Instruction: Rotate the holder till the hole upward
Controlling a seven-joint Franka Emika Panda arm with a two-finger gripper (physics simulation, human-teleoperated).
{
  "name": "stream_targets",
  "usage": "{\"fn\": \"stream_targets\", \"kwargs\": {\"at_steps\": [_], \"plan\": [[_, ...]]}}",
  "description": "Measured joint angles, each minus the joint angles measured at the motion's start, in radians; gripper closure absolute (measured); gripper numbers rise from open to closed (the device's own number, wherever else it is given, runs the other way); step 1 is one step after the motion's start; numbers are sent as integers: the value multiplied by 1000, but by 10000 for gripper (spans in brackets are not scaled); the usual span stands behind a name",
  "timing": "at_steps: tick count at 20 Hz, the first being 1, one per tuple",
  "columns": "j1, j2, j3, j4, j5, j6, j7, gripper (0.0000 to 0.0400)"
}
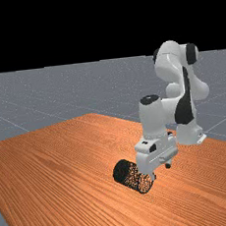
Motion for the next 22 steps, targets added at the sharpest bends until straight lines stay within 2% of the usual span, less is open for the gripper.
{"fn": "stream_targets", "kwargs": {"at_steps": [1,2,3,5,7,8,10,16,21,22], "plan": [[-1,19,1,11,2,-1,-2,0],[43,22,-44,-15,-72,55,61,0],[47,40,-48,-14,-75,70,64,0],[128,127,-125,81,-180,-25,157,0],[128,136,-124,58,-171,20,154,0],[52,104,-48,-17,-69,134,57,0],[105,134,-92,16,-129,99,119,0],[242,226,-200,155,-275,-71,262,0],[312,288,-268,248,-365,-205,320,0],[387,416,-360,445,-470,-442,352,0]]}}
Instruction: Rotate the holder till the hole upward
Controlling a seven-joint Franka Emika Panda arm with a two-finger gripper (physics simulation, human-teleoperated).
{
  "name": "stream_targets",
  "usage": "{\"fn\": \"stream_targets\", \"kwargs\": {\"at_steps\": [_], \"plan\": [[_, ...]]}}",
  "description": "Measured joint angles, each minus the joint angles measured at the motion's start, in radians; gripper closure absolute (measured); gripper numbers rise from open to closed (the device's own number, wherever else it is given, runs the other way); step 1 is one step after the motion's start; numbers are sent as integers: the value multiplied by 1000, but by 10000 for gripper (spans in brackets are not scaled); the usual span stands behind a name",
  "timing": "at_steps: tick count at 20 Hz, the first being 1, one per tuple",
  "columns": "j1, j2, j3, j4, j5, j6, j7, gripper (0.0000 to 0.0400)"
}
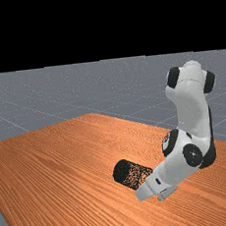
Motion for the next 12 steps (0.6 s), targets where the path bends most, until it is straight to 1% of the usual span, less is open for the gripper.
{"fn": "stream_targets", "kwargs": {"at_steps": [1,2,4,7,8,9,10,12], "plan": [[1,-6,-4,-16,-6,6,4,0],[-17,-63,19,-111,17,93,9,0],[-13,-65,7,-124,0,91,11,0],[-29,-103,1,-200,-11,148,5,0],[-50,-131,11,-246,2,199,-9,0],[-80,-137,32,-246,32,197,-63,0],[-94,-133,35,-238,38,178,-93,0],[-106,-152,24,-278,27,213,-93,0]]}}
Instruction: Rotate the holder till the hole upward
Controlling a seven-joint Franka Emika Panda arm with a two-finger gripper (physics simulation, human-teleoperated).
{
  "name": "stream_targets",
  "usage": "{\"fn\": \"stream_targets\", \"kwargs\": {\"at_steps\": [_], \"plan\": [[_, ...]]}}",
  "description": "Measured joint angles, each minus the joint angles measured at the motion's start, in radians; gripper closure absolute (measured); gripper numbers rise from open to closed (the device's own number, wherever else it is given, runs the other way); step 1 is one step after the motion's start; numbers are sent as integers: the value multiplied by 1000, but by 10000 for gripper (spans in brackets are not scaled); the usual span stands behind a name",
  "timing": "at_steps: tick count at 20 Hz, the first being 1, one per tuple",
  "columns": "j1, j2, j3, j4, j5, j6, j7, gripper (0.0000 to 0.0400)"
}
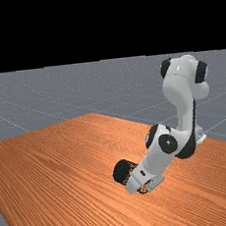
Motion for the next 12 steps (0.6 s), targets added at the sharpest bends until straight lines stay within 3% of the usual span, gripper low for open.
{"fn": "stream_targets", "kwargs": {"at_steps": [5,6,7,8,10,12], "plan": [[-26,-20,-12,-40,-10,30,-24,0],[-28,-24,-15,-49,-13,39,-24,155],[-32,-27,-16,-54,-14,43,-28,251],[-27,-44,-26,-91,-37,91,-12,309],[-31,-49,-29,-101,-43,101,-18,360],[-26,-43,-36,-93,-42,81,-1,366]]}}
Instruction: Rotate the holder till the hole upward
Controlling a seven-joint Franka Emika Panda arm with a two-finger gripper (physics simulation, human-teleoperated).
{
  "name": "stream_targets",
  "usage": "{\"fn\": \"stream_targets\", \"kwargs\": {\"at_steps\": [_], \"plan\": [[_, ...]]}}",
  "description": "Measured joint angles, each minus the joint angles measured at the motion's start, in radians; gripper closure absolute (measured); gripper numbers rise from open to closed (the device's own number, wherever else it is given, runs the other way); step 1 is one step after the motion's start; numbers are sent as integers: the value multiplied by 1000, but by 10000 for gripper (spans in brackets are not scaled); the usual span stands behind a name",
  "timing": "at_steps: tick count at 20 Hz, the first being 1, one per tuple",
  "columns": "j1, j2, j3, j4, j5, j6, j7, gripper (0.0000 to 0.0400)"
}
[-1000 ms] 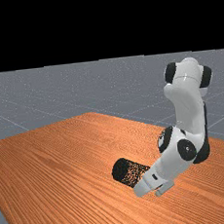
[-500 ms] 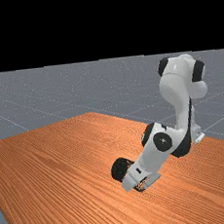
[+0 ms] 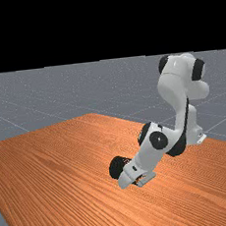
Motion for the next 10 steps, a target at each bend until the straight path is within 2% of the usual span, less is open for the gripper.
{"fn": "stream_targets", "kwargs": {"at_steps": [2,3,4,5,7,8,9,10], "plan": [[-2,-27,3,-38,-22,37,-33,366],[-49,-52,46,-54,62,58,-75,364],[-67,-74,63,-69,90,67,-106,364],[-109,-106,102,-93,157,83,-178,362],[-122,-155,111,-107,192,66,-220,364],[-197,-182,184,-119,346,53,-369,350],[-249,-201,230,-113,473,-6,-487,349],[-236,-237,208,-121,460,-3,-476,351]]}}
